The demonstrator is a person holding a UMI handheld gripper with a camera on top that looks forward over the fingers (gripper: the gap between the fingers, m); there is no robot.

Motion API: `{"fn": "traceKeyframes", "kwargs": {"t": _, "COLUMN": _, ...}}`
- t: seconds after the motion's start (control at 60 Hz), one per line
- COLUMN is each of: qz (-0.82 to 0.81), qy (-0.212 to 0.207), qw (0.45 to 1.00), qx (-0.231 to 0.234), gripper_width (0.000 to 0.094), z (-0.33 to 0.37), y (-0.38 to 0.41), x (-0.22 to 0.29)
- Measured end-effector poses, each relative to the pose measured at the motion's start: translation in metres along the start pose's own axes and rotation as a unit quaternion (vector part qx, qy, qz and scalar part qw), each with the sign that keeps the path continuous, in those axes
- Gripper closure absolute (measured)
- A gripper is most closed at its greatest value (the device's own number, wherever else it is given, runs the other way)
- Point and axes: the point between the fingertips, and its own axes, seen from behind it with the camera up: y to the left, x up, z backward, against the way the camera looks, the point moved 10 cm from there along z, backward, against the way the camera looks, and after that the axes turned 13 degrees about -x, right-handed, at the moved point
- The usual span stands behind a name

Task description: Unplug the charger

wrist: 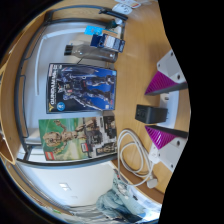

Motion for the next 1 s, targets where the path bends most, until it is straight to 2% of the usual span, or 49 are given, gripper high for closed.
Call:
{"fn": "traceKeyframes", "kwargs": {"t": 0.067, "qz": -0.006, "qy": -0.009, "qw": 1.0, "qx": 0.001, "gripper_width": 0.0514, "z": -0.006, "y": 0.003, "x": 0.005}}
{"fn": "traceKeyframes", "kwargs": {"t": 0.117, "qz": -0.01, "qy": -0.009, "qw": 1.0, "qx": 0.012, "gripper_width": 0.0682, "z": -0.008, "y": 0.009, "x": 0.005}}
{"fn": "traceKeyframes", "kwargs": {"t": 0.2, "qz": -0.017, "qy": -0.005, "qw": 1.0, "qx": -0.01, "gripper_width": 0.0711, "z": -0.007, "y": 0.01, "x": 0.006}}
{"fn": "traceKeyframes", "kwargs": {"t": 0.233, "qz": -0.024, "qy": -0.005, "qw": 1.0, "qx": -0.017, "gripper_width": 0.0758, "z": -0.007, "y": 0.01, "x": 0.007}}
{"fn": "traceKeyframes", "kwargs": {"t": 0.267, "qz": -0.033, "qy": -0.002, "qw": 0.999, "qx": -0.022, "gripper_width": 0.0761, "z": -0.008, "y": 0.011, "x": 0.007}}
{"fn": "traceKeyframes", "kwargs": {"t": 0.283, "qz": -0.033, "qy": -0.002, "qw": 0.999, "qx": -0.025, "gripper_width": 0.072, "z": -0.008, "y": 0.011, "x": 0.007}}
{"fn": "traceKeyframes", "kwargs": {"t": 0.3, "qz": -0.031, "qy": -0.001, "qw": 0.999, "qx": -0.029, "gripper_width": 0.0794, "z": -0.01, "y": 0.011, "x": 0.007}}
{"fn": "traceKeyframes", "kwargs": {"t": 0.317, "qz": -0.031, "qy": 0.001, "qw": 0.999, "qx": -0.03, "gripper_width": 0.079, "z": -0.01, "y": 0.011, "x": 0.007}}
{"fn": "traceKeyframes", "kwargs": {"t": 0.417, "qz": -0.046, "qy": 0.047, "qw": 0.998, "qx": -0.023, "gripper_width": 0.0834, "z": -0.008, "y": 0.008, "x": 0.017}}
{"fn": "traceKeyframes", "kwargs": {"t": 0.45, "qz": -0.071, "qy": 0.032, "qw": 0.997, "qx": -0.018, "gripper_width": 0.0838, "z": -0.001, "y": -0.001, "x": 0.044}}
{"fn": "traceKeyframes", "kwargs": {"t": 0.567, "qz": -0.1, "qy": -0.09, "qw": 0.989, "qx": -0.064, "gripper_width": 0.0839, "z": 0.048, "y": -0.063, "x": 0.182}}
{"fn": "traceKeyframes", "kwargs": {"t": 0.6, "qz": -0.107, "qy": -0.106, "qw": 0.987, "qx": -0.064, "gripper_width": 0.0841, "z": 0.066, "y": -0.081, "x": 0.206}}
{"fn": "traceKeyframes", "kwargs": {"t": 0.667, "qz": -0.106, "qy": -0.107, "qw": 0.986, "qx": -0.073, "gripper_width": 0.0841, "z": 0.08, "y": -0.114, "x": 0.234}}
{"fn": "traceKeyframes", "kwargs": {"t": 0.717, "qz": -0.093, "qy": -0.092, "qw": 0.988, "qx": -0.085, "gripper_width": 0.0841, "z": 0.082, "y": -0.136, "x": 0.236}}
{"fn": "traceKeyframes", "kwargs": {"t": 0.783, "qz": -0.064, "qy": -0.044, "qw": 0.991, "qx": -0.107, "gripper_width": 0.0842, "z": 0.075, "y": -0.163, "x": 0.217}}
{"fn": "traceKeyframes", "kwargs": {"t": 0.85, "qz": -0.042, "qy": 0.025, "qw": 0.993, "qx": -0.11, "gripper_width": 0.0842, "z": 0.064, "y": -0.18, "x": 0.179}}
{"fn": "traceKeyframes", "kwargs": {"t": 1.0, "qz": -0.021, "qy": 0.148, "qw": 0.984, "qx": -0.093, "gripper_width": 0.0843, "z": 0.039, "y": -0.2, "x": 0.088}}
